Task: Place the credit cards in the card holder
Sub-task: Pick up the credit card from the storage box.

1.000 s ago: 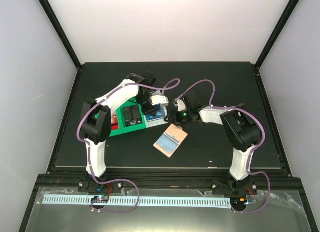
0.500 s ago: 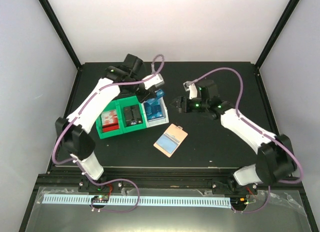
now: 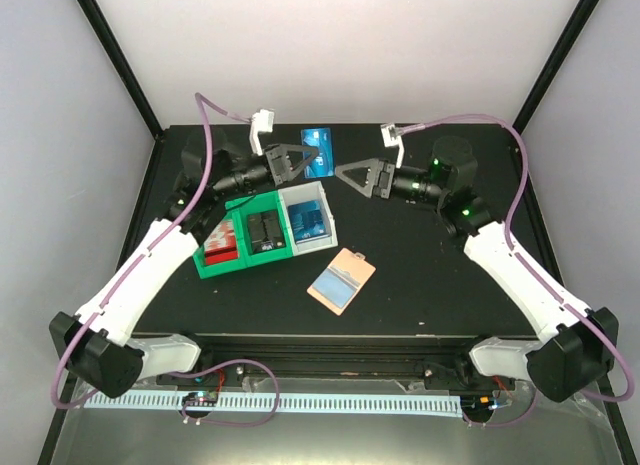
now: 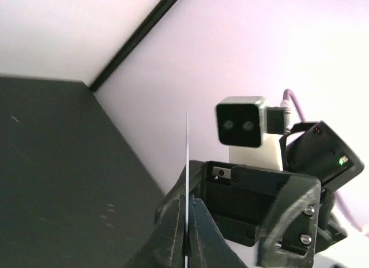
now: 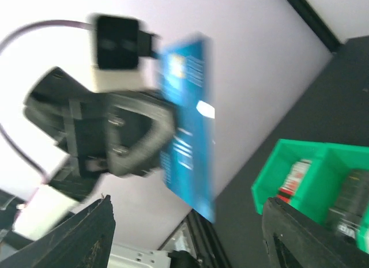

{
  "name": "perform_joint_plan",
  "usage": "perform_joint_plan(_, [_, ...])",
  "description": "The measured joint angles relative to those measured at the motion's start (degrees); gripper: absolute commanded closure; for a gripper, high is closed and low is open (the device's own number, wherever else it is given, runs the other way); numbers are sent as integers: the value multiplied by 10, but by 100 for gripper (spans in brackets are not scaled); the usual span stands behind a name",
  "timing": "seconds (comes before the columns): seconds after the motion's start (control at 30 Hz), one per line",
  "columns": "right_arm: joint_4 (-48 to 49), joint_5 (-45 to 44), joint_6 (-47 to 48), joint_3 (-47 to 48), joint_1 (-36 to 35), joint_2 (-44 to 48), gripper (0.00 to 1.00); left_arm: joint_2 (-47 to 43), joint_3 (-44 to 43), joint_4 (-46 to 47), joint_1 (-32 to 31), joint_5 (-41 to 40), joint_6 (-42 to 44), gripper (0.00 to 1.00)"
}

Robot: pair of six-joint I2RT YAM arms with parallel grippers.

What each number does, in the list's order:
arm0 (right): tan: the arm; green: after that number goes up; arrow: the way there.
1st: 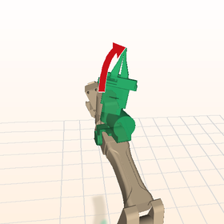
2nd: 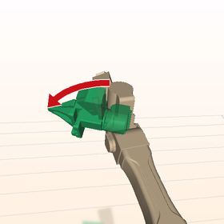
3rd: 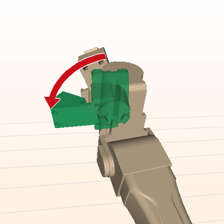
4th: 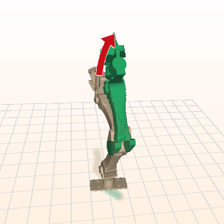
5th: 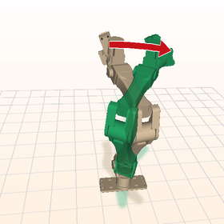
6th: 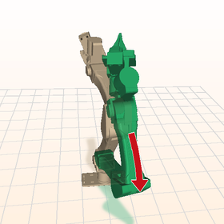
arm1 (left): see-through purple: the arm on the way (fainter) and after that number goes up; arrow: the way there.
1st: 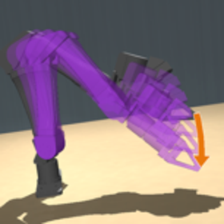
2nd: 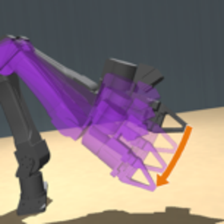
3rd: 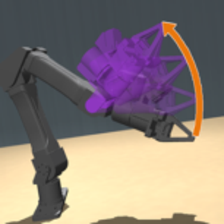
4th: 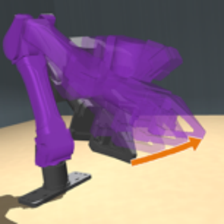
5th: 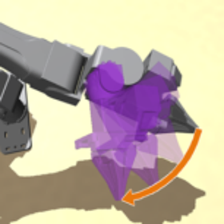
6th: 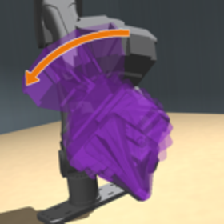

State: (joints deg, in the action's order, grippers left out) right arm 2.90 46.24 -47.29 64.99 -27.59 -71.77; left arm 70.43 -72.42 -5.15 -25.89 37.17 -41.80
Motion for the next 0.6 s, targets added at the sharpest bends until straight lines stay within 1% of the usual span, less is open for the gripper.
perform_joint_plan(0.07, [25,20,-33,16,0,-6,38,0,30,49,-1,8,-85,98])
perform_joint_plan(0.1, [35,28,-45,24,0,-10,42,0,48,70,-1,11,-124,98])
perform_joint_plan(0.2, [57,46,-85,41,0,-23,55,-1,84,104,-1,15,-214,98])
perform_joint_plan(0.23, [62,52,-100,43,0,-28,57,-2,90,111,-1,16,-235,99])
perform_joint_plan(0.3, [67,59,-127,43,0,-40,58,-8,97,121,-1,16,-271,98])
perform_joint_plan(0.43, [66,63,-156,41,-1,-51,47,-31,118,137,0,11,-313,98])
perform_joint_plan(0.5, [50,56,-158,42,0,-45,42,-41,134,150,0,10,-331,98])
perform_joint_plan(0.6, [10,39,-152,47,-1,-44,41,-48,141,160,-3,10,-342,98])
